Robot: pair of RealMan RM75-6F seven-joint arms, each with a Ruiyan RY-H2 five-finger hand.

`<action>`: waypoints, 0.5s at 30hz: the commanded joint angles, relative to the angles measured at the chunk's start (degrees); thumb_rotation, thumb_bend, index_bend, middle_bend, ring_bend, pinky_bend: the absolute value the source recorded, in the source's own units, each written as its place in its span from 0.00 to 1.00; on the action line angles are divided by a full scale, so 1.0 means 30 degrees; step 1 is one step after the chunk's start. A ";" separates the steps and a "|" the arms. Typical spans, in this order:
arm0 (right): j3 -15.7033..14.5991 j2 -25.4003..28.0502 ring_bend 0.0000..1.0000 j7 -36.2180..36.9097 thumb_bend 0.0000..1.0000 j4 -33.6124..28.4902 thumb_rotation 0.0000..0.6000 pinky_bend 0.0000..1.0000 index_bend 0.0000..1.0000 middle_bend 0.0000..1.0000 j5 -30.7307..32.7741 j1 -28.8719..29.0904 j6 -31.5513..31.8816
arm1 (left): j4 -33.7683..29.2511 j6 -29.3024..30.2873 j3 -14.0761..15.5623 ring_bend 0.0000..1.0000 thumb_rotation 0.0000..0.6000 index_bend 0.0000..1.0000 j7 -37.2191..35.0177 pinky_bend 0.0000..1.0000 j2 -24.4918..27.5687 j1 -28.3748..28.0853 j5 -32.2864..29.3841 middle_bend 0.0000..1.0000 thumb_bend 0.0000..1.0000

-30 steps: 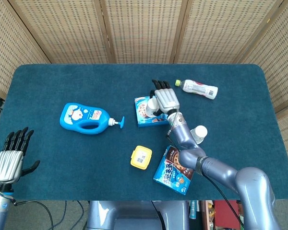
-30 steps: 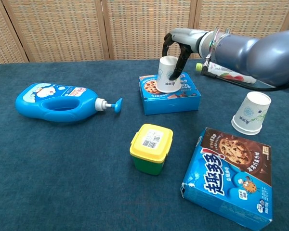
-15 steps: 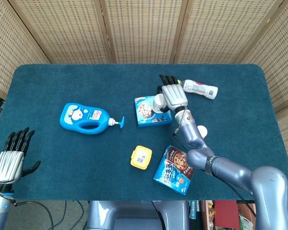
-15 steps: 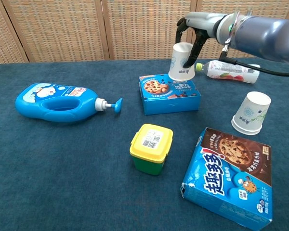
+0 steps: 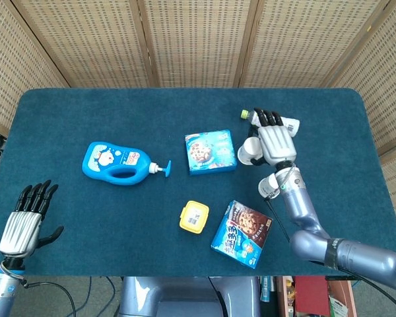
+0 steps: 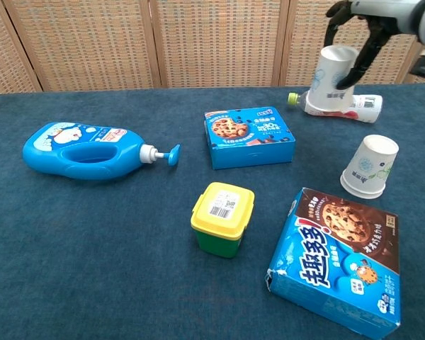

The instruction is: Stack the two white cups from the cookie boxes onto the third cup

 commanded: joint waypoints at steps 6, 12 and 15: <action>-0.0750 0.2433 0.00 -0.0515 0.13 -0.3297 1.00 0.00 0.48 0.09 0.0634 -0.1708 0.1715 | -0.0147 0.0017 0.0232 0.00 1.00 0.00 -0.0046 0.00 0.0040 -0.0004 0.0385 0.00 0.25; -0.0703 0.2709 0.00 -0.0119 0.13 -0.4076 1.00 0.00 0.48 0.09 0.0805 -0.2019 0.1933 | -0.0227 0.0203 0.0275 0.00 1.00 0.00 -0.0039 0.00 0.0061 0.0041 0.0597 0.00 0.25; -0.0804 0.2602 0.00 0.0241 0.13 -0.4372 1.00 0.00 0.48 0.09 0.0705 -0.2253 0.2077 | -0.0278 0.0336 0.0260 0.00 1.00 0.00 -0.0071 0.00 0.0096 0.0073 0.0684 0.00 0.25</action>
